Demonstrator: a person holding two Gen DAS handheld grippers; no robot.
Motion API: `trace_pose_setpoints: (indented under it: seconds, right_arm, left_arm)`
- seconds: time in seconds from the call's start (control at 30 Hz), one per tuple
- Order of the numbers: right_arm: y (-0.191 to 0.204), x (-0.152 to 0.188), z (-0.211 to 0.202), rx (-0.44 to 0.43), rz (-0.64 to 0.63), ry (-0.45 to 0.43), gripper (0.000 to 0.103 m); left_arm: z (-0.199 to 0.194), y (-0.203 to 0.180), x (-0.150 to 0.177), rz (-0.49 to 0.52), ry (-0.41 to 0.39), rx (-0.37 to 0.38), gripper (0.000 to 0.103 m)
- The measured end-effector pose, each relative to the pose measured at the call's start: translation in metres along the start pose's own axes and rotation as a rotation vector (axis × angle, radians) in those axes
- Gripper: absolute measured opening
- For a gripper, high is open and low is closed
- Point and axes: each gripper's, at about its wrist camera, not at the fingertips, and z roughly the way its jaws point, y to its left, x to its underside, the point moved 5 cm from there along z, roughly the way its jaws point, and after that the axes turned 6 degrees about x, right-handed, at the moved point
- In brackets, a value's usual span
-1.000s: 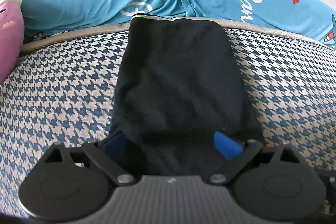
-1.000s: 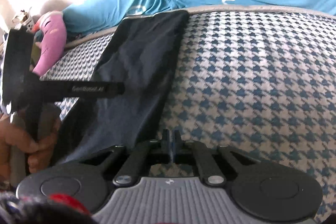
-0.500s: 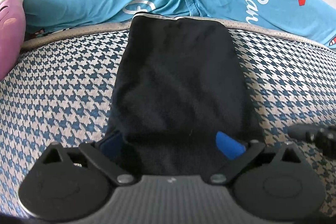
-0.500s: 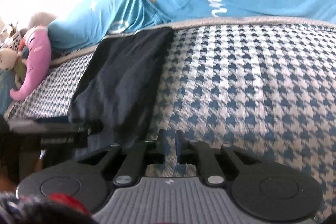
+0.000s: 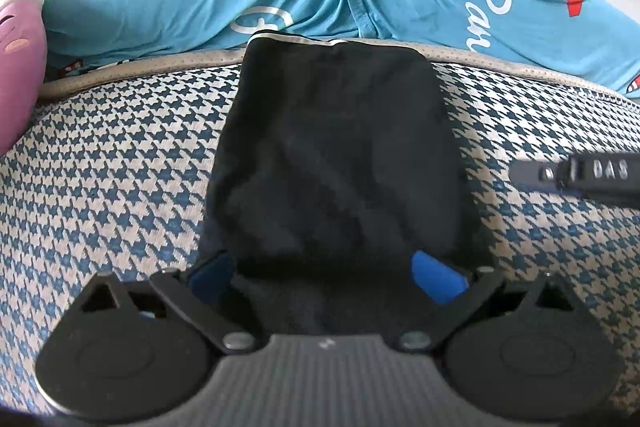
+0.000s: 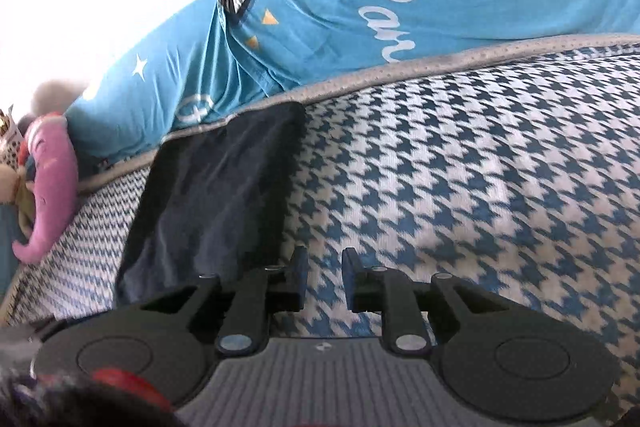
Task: Fold clothes
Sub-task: 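Lower the right gripper onto the black strip's free end and pinch it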
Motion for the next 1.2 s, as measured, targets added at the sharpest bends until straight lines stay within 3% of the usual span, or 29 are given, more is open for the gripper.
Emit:
trace_pose_setpoints:
  seconds: [0.13,0.2,0.87,1.2]
  right_arm:
    - [0.005,-0.010,0.009,-0.036,0.014,-0.009,0.021]
    - [0.009,-0.014,0.014,-0.048,0.019,-0.014,0.027]
    - [0.013,-0.050,0.047,-0.149,0.079,-0.024,0.032]
    - [0.012,-0.058,0.056,-0.153,0.093,-0.040,0.036]
  left_arm:
    - [0.000,0.003,-0.001,-0.016,-0.005,-0.008,0.100]
    - [0.000,0.003,-0.001,-0.023,-0.005,-0.012,0.100]
    - [0.010,0.007,0.004,-0.030,0.043,-0.011,0.101]
    - [0.014,0.008,0.006,-0.021,0.053,-0.010,0.102]
